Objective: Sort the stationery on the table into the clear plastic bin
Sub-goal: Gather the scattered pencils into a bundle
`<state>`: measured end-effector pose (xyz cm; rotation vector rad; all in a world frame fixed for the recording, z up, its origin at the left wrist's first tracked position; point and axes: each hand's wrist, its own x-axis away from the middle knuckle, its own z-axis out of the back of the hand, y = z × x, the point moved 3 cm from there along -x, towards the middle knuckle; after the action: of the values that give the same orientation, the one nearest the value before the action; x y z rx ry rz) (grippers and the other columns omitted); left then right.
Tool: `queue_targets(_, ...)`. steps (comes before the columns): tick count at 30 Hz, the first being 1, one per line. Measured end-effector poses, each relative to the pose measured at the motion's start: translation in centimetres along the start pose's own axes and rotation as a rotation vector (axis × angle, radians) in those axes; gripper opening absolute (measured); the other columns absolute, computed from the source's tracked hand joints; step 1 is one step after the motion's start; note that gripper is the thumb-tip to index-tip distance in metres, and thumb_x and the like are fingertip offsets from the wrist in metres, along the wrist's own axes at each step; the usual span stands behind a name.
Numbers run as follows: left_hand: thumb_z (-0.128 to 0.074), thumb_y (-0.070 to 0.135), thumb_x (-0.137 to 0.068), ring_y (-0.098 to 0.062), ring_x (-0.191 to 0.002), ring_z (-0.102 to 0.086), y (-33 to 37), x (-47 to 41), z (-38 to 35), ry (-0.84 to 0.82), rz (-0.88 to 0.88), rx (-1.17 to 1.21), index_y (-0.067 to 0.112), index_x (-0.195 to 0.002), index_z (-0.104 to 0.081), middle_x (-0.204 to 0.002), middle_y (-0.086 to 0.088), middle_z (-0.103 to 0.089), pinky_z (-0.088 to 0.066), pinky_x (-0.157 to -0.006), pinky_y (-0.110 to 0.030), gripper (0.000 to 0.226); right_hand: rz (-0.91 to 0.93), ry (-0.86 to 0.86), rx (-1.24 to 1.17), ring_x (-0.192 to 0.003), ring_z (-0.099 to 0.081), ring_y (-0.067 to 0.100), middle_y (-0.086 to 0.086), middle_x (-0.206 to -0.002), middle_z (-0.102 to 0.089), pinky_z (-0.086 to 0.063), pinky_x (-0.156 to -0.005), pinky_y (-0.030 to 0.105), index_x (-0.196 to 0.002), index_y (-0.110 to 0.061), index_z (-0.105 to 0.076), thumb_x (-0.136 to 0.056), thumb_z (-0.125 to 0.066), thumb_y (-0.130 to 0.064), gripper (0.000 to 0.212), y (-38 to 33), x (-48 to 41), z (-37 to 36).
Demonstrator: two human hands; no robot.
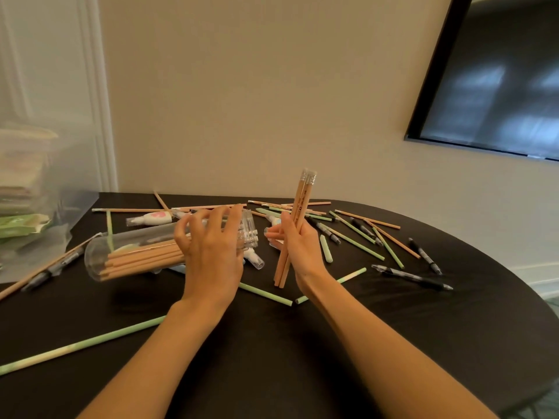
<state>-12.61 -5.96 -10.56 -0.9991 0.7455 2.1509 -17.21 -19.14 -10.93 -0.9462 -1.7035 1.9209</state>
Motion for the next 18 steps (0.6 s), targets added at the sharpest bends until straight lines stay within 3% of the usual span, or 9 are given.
queue_targets(3,-0.092,0.008,-0.043,-0.032,-0.106,-0.042,0.0,0.2,-0.3,-0.054,-0.005,-0.037,0.011,-0.117,-0.06,-0.108,-0.013,-0.062,-0.019,-0.092,-0.042,0.081,-0.009,0.106,0.168,-0.069,-0.052,0.005,-0.004,-0.074,-0.055,-0.04,-0.061,0.016,-0.07,-0.016,-0.052,-0.096,-0.044,-0.036,0.034,-0.2,0.2,1.0)
queue_targets(5,-0.087,0.013,-0.058,-0.033,-0.114,-0.043,0.0,0.4,0.0,-0.12,0.006,-0.046,0.015,-0.126,-0.054,-0.12,-0.011,-0.058,-0.015,-0.097,-0.041,0.076,0.016,0.163,0.269,-0.064,-0.05,0.006,-0.004,-0.069,-0.051,-0.041,-0.06,0.018,-0.068,-0.02,-0.05,-0.096,-0.044,-0.033,0.032,-0.1,0.4,1.7)
queue_targets(8,-0.071,0.022,-0.079,-0.026,-0.13,-0.027,-0.1,0.7,0.1,-0.175,0.014,-0.005,0.023,-0.14,-0.036,-0.139,-0.002,-0.041,-0.004,-0.103,-0.037,0.07,-0.004,0.206,0.258,-0.06,-0.048,0.006,-0.001,-0.065,-0.049,-0.041,-0.059,0.019,-0.068,-0.019,-0.051,-0.098,-0.041,-0.027,0.032,0.0,0.5,2.4)
queue_targets(13,-0.066,0.021,-0.083,-0.023,-0.132,-0.022,0.0,0.7,0.1,-0.21,0.026,0.03,0.027,-0.142,-0.03,-0.142,0.002,-0.035,-0.004,-0.105,-0.036,0.069,-0.101,0.26,-0.183,-0.038,-0.055,0.007,0.002,-0.052,-0.059,-0.044,-0.04,0.015,-0.073,-0.009,-0.056,-0.099,-0.042,-0.024,0.032,-2.1,0.5,3.2)
queue_targets(15,-0.067,0.019,-0.081,-0.024,-0.132,-0.023,0.1,0.7,0.2,-0.206,0.029,0.041,0.026,-0.141,-0.033,-0.141,0.0,-0.037,-0.005,-0.105,-0.036,0.069,-0.154,0.23,-0.373,-0.041,-0.059,0.008,0.004,-0.054,-0.063,-0.048,-0.043,0.016,-0.074,-0.008,-0.057,-0.099,-0.044,-0.024,0.032,-2.9,0.6,2.7)
queue_targets(18,-0.08,0.016,-0.066,-0.032,-0.119,-0.041,0.2,0.6,0.1,-0.151,0.005,0.048,0.018,-0.13,-0.05,-0.126,-0.007,-0.053,-0.012,-0.099,-0.038,0.071,-0.178,0.124,-0.423,-0.051,-0.064,0.01,0.006,-0.066,-0.064,-0.052,-0.052,0.019,-0.075,-0.007,-0.058,-0.097,-0.046,-0.021,0.029,-3.5,1.0,1.2)
